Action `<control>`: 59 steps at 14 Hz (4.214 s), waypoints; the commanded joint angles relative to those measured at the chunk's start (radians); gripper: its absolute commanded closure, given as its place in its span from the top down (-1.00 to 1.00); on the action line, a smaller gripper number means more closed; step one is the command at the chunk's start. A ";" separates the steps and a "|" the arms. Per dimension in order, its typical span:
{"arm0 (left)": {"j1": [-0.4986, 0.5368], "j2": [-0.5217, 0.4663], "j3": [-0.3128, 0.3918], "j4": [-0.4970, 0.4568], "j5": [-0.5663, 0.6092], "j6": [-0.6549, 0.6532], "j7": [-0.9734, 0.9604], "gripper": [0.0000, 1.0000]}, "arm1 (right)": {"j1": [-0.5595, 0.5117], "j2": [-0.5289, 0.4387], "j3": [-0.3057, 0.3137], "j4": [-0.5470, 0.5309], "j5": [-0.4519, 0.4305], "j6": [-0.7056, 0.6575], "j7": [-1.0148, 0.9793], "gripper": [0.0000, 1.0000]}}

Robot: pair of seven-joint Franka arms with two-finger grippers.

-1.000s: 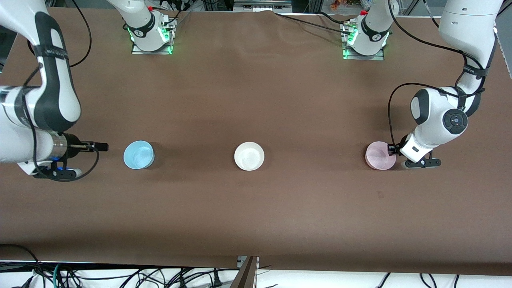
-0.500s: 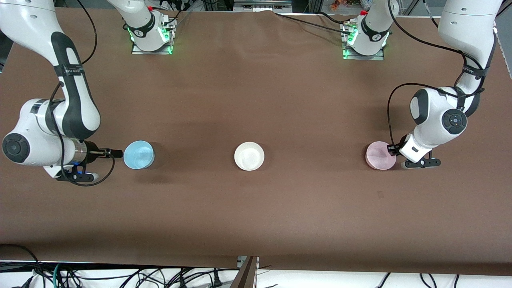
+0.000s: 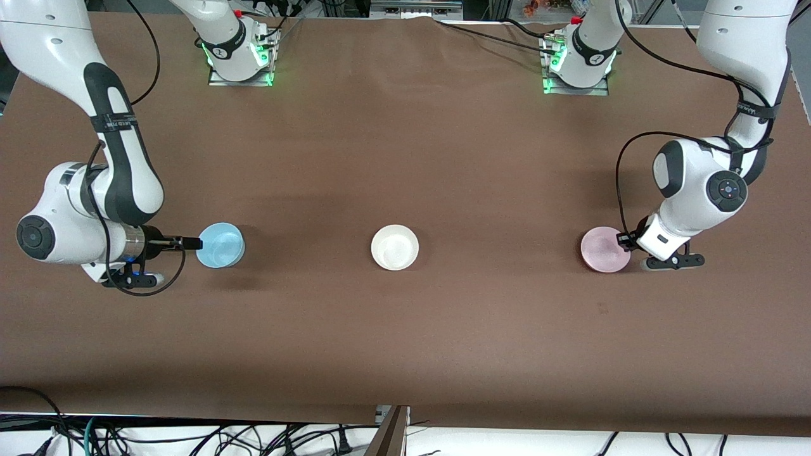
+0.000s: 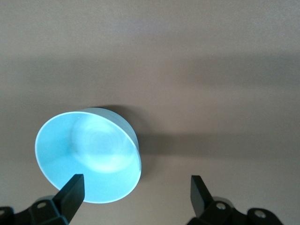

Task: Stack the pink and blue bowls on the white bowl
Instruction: 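Carry the pink bowl over the white bowl while the right gripper grips blue, then lower the pink bowl into the white bowl with the left gripper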

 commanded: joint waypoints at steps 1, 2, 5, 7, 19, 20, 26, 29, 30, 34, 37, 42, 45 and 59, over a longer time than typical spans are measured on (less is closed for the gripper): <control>-0.009 0.005 -0.032 0.097 -0.026 -0.097 -0.077 -1.00 | -0.012 -0.002 0.009 -0.019 0.024 0.023 -0.025 1.00; -0.009 0.003 -0.050 0.119 -0.026 -0.114 -0.129 -1.00 | -0.012 -0.002 0.009 -0.028 0.024 0.032 -0.025 1.00; -0.009 0.002 -0.130 0.153 -0.026 -0.151 -0.292 -1.00 | -0.012 -0.002 0.011 -0.059 0.026 0.084 -0.034 1.00; -0.014 0.003 -0.197 0.165 -0.024 -0.152 -0.428 -1.00 | -0.012 -0.002 0.012 -0.083 0.027 0.125 -0.046 1.00; -0.336 0.123 -0.273 0.348 -0.012 -0.100 -1.137 -1.00 | -0.015 -0.005 0.009 -0.134 0.115 0.185 -0.117 0.24; -0.357 0.133 -0.274 0.345 -0.012 -0.061 -1.185 -1.00 | -0.015 -0.005 0.009 -0.134 0.115 0.185 -0.117 0.10; -0.472 0.150 -0.273 0.348 -0.012 -0.039 -1.343 -1.00 | -0.015 -0.007 0.009 -0.132 0.115 0.176 -0.117 -0.63; -0.517 0.152 -0.270 0.346 -0.009 -0.016 -1.406 -1.00 | -0.013 -0.010 0.009 -0.129 0.115 0.168 -0.117 -0.95; -0.526 0.155 -0.270 0.346 -0.009 -0.008 -1.414 -1.00 | -0.013 -0.010 0.009 -0.129 0.115 0.167 -0.117 -1.00; -0.563 0.193 -0.257 0.349 0.005 0.055 -1.463 -1.00 | -0.010 -0.034 0.017 -0.114 0.111 0.165 -0.118 -1.00; -0.563 0.218 -0.256 0.355 0.028 0.084 -1.486 -1.00 | -0.006 -0.057 0.023 -0.100 0.110 0.153 -0.118 -1.00; -0.567 0.285 -0.222 0.453 0.030 0.087 -1.497 -1.00 | -0.006 -0.062 0.063 -0.036 0.115 0.080 -0.101 -1.00; -0.573 0.295 -0.221 0.455 0.050 0.089 -1.513 -1.00 | -0.004 -0.071 0.095 -0.022 0.113 0.060 -0.025 -1.00; -0.633 0.342 -0.171 0.483 0.073 0.092 -1.556 -1.00 | 0.008 -0.096 0.214 -0.016 0.113 0.044 0.228 -1.00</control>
